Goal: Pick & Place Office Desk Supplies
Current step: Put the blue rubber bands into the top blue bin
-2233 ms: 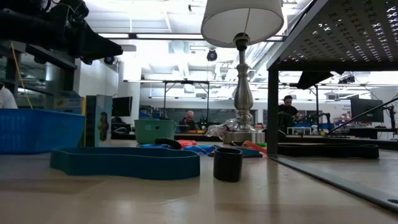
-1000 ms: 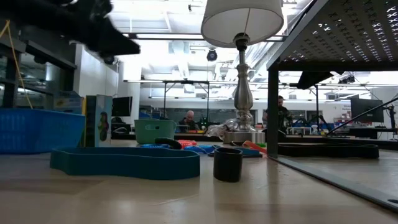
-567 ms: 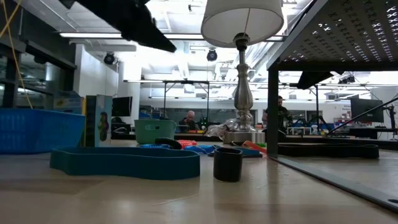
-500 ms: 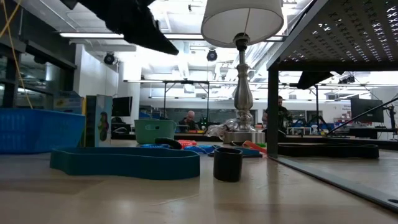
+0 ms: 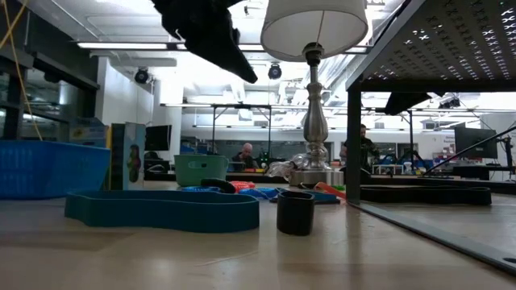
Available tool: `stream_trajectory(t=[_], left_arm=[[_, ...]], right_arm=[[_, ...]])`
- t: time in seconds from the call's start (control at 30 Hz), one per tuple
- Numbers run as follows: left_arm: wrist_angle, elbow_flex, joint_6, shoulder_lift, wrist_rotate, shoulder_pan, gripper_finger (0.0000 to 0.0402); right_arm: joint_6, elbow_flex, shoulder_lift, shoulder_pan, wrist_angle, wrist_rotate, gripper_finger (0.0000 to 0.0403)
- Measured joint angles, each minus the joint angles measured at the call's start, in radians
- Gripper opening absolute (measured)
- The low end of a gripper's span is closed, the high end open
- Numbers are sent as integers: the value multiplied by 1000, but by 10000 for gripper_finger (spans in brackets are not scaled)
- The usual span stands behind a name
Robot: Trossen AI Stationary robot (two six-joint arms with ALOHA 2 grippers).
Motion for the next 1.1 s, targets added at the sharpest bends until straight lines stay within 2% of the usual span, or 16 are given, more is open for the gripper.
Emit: stream_trajectory(t=[0.2, 0.47, 0.77, 1.1], left_arm=[[-28, 33, -23, 56, -5, -88, 96], [-15, 37, -194, 138, -9, -186, 96], [-9, 65, -260, 152, -12, -318, 96], [-30, 69, -395, 184, -78, -437, 96]], right_arm=[[0, 0, 0, 0, 10, 1, 105], [0, 0, 0, 0, 16, 1, 105], [0, 0, 0, 0, 33, 0, 105], [0, 0, 0, 0, 35, 0, 105]])
